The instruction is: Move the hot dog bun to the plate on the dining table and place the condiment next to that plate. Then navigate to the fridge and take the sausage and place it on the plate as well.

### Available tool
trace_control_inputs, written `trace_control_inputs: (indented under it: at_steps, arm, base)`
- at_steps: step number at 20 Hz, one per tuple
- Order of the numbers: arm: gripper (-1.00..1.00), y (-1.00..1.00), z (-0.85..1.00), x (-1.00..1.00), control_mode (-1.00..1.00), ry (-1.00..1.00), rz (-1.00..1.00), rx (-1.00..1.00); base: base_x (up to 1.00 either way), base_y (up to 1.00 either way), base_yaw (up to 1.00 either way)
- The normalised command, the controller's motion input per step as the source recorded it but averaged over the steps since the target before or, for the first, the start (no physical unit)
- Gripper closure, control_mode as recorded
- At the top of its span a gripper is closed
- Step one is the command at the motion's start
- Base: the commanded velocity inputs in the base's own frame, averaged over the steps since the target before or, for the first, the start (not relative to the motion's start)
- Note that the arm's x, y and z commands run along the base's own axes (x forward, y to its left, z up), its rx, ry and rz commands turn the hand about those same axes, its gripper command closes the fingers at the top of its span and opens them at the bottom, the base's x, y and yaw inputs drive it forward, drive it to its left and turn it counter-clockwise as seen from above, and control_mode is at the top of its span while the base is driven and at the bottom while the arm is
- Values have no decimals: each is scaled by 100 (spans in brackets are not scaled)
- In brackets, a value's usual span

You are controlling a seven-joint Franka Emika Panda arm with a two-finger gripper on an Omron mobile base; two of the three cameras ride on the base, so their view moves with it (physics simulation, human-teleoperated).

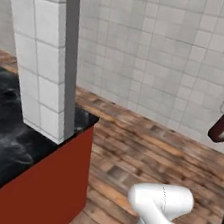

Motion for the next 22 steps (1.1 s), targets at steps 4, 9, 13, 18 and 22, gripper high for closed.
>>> trace_control_inputs:
  at_steps: [4,9,13,18,22]
  arm:
    - [100,0,0,0,100,0,0,0]
    - [100,0,0,0,100,0,0,0]
    - [100,0,0,0,100,0,0,0]
    - [100,0,0,0,100,0,0,0]
    - [100,0,0,0,100,0,0,0]
  base:
    - [78,-70,32]
    - [82,-67,33]
    - [86,-68,35]
    - [84,-69,36]
    - [85,-68,36]
